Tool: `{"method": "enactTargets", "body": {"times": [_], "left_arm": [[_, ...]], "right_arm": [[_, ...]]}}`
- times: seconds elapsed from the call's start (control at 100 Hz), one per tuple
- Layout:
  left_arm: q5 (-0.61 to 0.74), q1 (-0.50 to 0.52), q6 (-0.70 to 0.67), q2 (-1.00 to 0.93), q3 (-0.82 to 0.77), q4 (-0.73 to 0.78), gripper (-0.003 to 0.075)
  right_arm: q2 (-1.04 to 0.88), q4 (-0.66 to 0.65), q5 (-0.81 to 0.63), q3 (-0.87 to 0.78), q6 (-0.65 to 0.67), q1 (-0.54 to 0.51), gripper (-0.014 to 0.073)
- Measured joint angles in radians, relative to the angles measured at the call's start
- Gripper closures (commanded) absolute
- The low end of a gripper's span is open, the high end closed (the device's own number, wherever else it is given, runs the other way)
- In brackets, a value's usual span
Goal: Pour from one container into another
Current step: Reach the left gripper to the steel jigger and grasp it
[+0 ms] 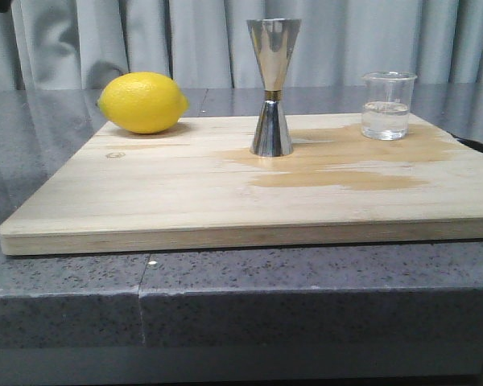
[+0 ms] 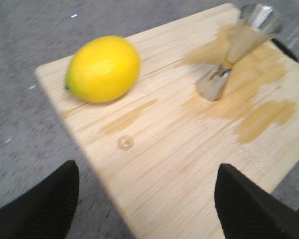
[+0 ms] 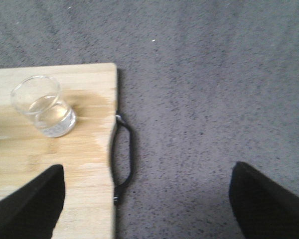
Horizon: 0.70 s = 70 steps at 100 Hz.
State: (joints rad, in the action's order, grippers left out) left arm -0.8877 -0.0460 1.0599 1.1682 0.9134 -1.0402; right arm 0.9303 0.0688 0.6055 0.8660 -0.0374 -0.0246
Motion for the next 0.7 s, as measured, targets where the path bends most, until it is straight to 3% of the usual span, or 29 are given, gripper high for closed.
{"method": "enactTargets", "body": {"times": [0.2,0.47,0.59,0.7], "left_arm": [[-0.065,-0.045,0.386,0.174,0.002,-0.289,0.0208],[-0.067,-0.215,0.823,0.391,0.003,-0.551,0.0208],[-0.063,-0.265,0.989,0.469,0.014,-0.680,0.0208],[-0.057,-0.298,1.051,0.527,0.051,-0.714,0.0208]], "right_arm": [[0.030,0.113,-0.020,0.000,-0.087,0.000,-0.0008],[0.038,0.163,-0.063,0.000,-0.119,0.000,-0.0008],[0.038,0.165,-0.069,0.000,-0.121,0.000,-0.0008],[0.038,0.166,-0.072,0.000,-0.123,0.000,-0.0008]]}}
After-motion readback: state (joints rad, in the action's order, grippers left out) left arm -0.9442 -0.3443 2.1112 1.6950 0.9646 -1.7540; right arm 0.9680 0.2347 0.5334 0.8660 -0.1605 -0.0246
